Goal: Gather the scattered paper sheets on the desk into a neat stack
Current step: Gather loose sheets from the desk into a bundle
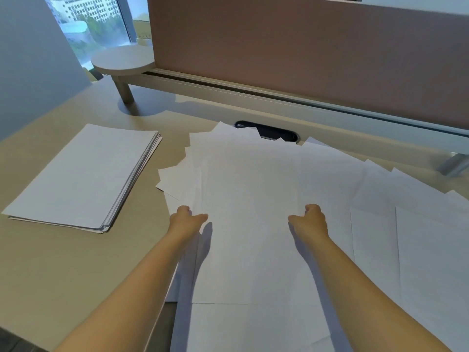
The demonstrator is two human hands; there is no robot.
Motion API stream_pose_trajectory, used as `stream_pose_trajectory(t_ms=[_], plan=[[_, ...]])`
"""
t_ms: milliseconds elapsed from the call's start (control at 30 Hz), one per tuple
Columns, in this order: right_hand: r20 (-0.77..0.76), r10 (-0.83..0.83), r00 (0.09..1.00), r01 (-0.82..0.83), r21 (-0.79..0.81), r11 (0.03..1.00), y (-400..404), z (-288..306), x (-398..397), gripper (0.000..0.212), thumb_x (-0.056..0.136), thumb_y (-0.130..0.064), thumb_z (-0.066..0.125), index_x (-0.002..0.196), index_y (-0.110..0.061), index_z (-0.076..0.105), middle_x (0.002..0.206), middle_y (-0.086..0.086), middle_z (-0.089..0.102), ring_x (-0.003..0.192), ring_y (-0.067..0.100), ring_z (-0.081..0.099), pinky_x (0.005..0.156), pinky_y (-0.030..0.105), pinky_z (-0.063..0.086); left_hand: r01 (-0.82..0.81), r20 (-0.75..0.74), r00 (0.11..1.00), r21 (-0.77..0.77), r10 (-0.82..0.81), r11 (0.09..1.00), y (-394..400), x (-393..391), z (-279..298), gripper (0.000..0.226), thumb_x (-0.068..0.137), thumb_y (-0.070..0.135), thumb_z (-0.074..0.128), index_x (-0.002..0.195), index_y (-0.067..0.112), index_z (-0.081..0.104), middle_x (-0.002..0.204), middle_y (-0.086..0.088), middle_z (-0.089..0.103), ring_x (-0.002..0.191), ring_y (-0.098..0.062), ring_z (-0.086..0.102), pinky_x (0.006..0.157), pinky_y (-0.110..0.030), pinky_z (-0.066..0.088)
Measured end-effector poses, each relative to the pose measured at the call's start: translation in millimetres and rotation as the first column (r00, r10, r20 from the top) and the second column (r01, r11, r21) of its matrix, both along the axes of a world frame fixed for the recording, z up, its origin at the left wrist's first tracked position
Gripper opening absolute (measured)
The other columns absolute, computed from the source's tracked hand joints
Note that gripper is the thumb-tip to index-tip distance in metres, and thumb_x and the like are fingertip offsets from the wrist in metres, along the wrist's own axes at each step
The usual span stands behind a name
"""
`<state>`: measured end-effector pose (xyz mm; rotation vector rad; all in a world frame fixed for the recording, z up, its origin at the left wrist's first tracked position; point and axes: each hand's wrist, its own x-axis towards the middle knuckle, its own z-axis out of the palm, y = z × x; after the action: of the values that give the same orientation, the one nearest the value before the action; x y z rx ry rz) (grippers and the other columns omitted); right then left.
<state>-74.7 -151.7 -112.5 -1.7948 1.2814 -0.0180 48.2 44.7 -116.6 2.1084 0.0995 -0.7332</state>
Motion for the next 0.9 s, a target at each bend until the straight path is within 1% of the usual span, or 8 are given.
stream_pose_trajectory(t_ms=[167, 267, 400, 533, 600, 667, 733, 900], plan=[[0.087, -0.077, 0.993, 0.047, 0.307, 0.95, 15, -4, 4, 0.013, 0.084, 0.002, 0.052, 0.095, -0.004, 0.048, 0.094, 0.009, 0.047, 0.078, 0.022, 0.052, 0.078, 0.024, 0.044, -0.008, -0.022, 1.0, 0.063, 0.01, 0.998, 19, -7, -1, 0.047, 0.09, 0.02, 0.055, 0.125, -0.008, 0.044, 0.109, -0.02, 0.058, 0.09, -0.028, 0.053, 0.073, -0.031, 0.04], [0.098, -0.003, 0.995, -0.027, 0.306, 0.952, 25, -5, 5, 0.046, 0.087, 0.0, 0.051, 0.13, 0.004, 0.036, 0.107, 0.016, 0.054, 0.099, 0.026, 0.056, 0.094, 0.037, 0.046, -0.005, -0.028, 1.0, 0.103, 0.008, 0.995, 36, -11, 1, 0.038, 0.092, 0.021, 0.053, 0.119, -0.006, 0.048, 0.111, -0.02, 0.054, 0.1, -0.03, 0.054, 0.08, -0.033, 0.04], [0.076, 0.078, 0.994, -0.098, 0.311, 0.945, 34, -4, 4, 0.018, 0.087, 0.002, 0.049, 0.105, -0.001, 0.048, 0.082, 0.008, 0.05, 0.08, 0.023, 0.049, 0.076, 0.027, 0.039, -0.084, -0.09, 0.993, -0.036, 0.081, 0.996, 51, -18, 4, 0.024, 0.089, 0.018, 0.06, 0.101, -0.002, 0.057, 0.097, -0.014, 0.062, 0.094, -0.029, 0.057, 0.08, -0.033, 0.042], [0.114, 0.081, 0.99, -0.112, 0.299, 0.948, 32, -4, -2, 0.026, 0.085, 0.007, 0.049, 0.111, 0.007, 0.052, 0.114, 0.017, 0.056, 0.105, 0.032, 0.055, 0.094, 0.032, 0.043, -0.047, -0.166, 0.985, -0.066, 0.036, 0.997, 49, -30, 9, 0.018, 0.09, 0.007, 0.056, 0.073, 0.003, 0.056, 0.048, -0.004, 0.055, 0.053, -0.019, 0.051, 0.052, -0.022, 0.039], [0.088, 0.107, 0.99, -0.127, 0.279, 0.952, 25, 1, -6, 0.029, 0.087, 0.004, 0.05, 0.115, 0.011, 0.05, 0.118, 0.021, 0.056, 0.105, 0.035, 0.056, 0.094, 0.036, 0.045, -0.028, -0.117, 0.993, -0.059, 0.021, 0.998, 44, -30, 7, 0.009, 0.09, 0.002, 0.053, 0.096, -0.002, 0.06, 0.067, -0.008, 0.056, 0.067, -0.022, 0.052, 0.057, -0.024, 0.039], [0.092, 0.108, 0.99, -0.128, 0.254, 0.959, 16, 5, -12, 0.011, 0.091, -0.003, 0.048, 0.083, 0.003, 0.053, 0.082, 0.016, 0.055, 0.071, 0.026, 0.053, 0.063, 0.028, 0.044, 0.006, -0.07, 0.998, -0.035, -0.008, 0.999, 39, -28, 2, 0.025, 0.09, 0.001, 0.052, 0.114, -0.006, 0.056, 0.087, -0.012, 0.057, 0.085, -0.024, 0.051, 0.071, -0.028, 0.041], [0.132, 0.049, 0.99, -0.082, 0.26, 0.962, 6, 3, -15, 0.034, 0.093, -0.007, 0.046, 0.06, -0.009, 0.037, 0.06, 0.007, 0.038, 0.051, 0.018, 0.034, 0.048, 0.023, 0.027, 0.031, -0.04, 0.999, -0.015, -0.031, 0.999, 35, -27, 0, 0.029, 0.091, 0.003, 0.052, 0.118, -0.006, 0.055, 0.1, -0.015, 0.058, 0.091, -0.024, 0.051, 0.079, -0.029, 0.04], [0.172, -0.007, 0.985, -0.037, 0.251, 0.967, 1, -8, -14, 0.043, 0.093, -0.001, 0.046, 0.054, -0.013, 0.031, 0.054, 0.004, 0.032, 0.046, 0.017, 0.029, 0.033, 0.014, 0.027, 0.043, -0.044, 0.998, 0.019, -0.043, 0.999, 37, -23, -6, 0.029, 0.09, 0.007, 0.056, 0.115, -0.008, 0.057, 0.097, -0.014, 0.057, 0.091, -0.026, 0.052, 0.081, -0.031, 0.041]])
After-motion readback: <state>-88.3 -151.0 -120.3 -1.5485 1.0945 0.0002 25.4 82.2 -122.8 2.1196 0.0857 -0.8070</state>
